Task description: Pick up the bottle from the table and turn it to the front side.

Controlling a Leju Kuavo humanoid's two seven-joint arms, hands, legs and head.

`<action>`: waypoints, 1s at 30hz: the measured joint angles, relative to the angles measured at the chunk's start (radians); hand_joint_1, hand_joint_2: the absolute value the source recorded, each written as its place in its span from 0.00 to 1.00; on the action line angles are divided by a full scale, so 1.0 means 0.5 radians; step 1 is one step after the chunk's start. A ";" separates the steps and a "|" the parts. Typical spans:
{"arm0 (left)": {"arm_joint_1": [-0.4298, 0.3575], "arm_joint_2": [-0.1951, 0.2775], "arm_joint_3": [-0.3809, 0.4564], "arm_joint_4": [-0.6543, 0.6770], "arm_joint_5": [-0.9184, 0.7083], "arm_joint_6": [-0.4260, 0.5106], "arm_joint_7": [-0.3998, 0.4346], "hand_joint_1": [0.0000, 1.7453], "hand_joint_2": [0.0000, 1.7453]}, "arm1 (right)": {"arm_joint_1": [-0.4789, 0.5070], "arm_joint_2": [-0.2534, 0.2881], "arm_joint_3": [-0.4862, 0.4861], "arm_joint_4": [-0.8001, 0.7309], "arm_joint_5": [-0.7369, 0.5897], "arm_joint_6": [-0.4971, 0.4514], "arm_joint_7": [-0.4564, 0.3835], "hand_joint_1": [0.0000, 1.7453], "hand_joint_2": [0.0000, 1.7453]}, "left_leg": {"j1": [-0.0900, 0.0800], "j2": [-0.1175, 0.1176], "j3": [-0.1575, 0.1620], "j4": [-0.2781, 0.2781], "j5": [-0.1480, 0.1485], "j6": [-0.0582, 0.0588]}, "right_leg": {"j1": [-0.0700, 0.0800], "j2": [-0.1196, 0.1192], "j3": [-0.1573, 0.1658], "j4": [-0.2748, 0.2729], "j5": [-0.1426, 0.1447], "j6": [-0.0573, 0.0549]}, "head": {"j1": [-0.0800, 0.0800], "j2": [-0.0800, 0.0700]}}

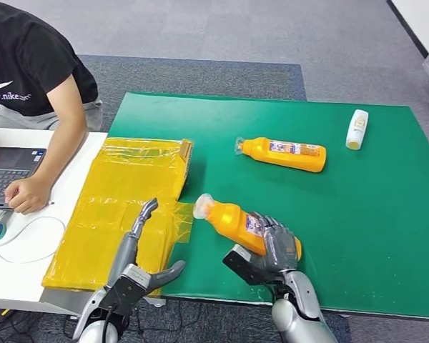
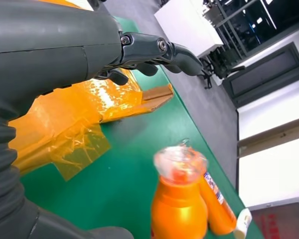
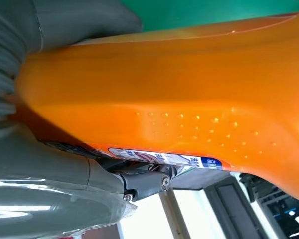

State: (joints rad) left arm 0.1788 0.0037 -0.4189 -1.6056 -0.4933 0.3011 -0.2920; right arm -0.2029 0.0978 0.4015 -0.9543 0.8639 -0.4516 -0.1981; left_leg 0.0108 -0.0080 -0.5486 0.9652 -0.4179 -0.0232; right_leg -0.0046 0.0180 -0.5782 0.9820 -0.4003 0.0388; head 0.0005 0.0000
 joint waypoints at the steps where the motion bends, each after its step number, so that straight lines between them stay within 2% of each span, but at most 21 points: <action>1: 0.003 -0.002 0.000 -0.001 0.011 0.009 -0.003 0.00 1.00 | 0.016 0.002 -0.008 -0.017 -0.037 -0.020 -0.026 1.00 1.00 | 0.000 0.000 -0.001 0.000 0.000 0.000 | 0.000 0.000 -0.001 0.000 0.000 0.000 | 0.000 0.000; 6: 0.021 -0.015 0.008 -0.002 0.073 0.056 -0.017 0.00 1.00 | 0.094 0.022 -0.055 -0.098 -0.229 -0.098 -0.145 1.00 1.00 | 0.000 0.000 -0.009 0.000 0.000 0.000 | 0.000 0.000 -0.009 0.000 0.000 0.000 | 0.000 0.000; 16: 0.029 -0.040 0.035 0.014 0.274 0.062 -0.022 0.00 1.00 | 0.174 0.033 -0.079 -0.190 -0.421 -0.103 -0.282 1.00 1.00 | 0.000 0.000 -0.019 0.000 0.000 0.000 | 0.000 0.000 -0.019 0.000 0.000 0.000 | 0.000 0.000; 22: 0.004 -0.062 0.075 0.041 0.440 -0.008 -0.040 0.00 1.00 | 0.196 0.038 -0.047 -0.212 -0.508 -0.105 -0.327 1.00 1.00 | 0.000 0.000 -0.021 0.000 0.000 0.000 | 0.000 0.000 -0.021 0.000 0.000 0.000 | 0.000 0.000; 30: -0.069 -0.088 0.120 0.095 0.630 -0.100 -0.073 0.00 1.00 | 0.206 0.039 0.025 -0.278 -0.781 -0.003 -0.351 1.00 1.00 | 0.000 0.000 -0.023 0.000 0.000 0.000 | 0.000 0.000 -0.022 0.001 0.000 0.000 | 0.000 0.000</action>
State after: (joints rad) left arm 0.1442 -0.0402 -0.3591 -1.5580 -0.1782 0.2510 -0.3286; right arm -0.1000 0.1175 0.4138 -1.0935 0.4732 -0.4529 -0.3738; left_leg 0.0107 -0.0081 -0.5599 0.9652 -0.4178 -0.0232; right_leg -0.0046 0.0179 -0.5894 0.9824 -0.4002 0.0389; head 0.0004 0.0000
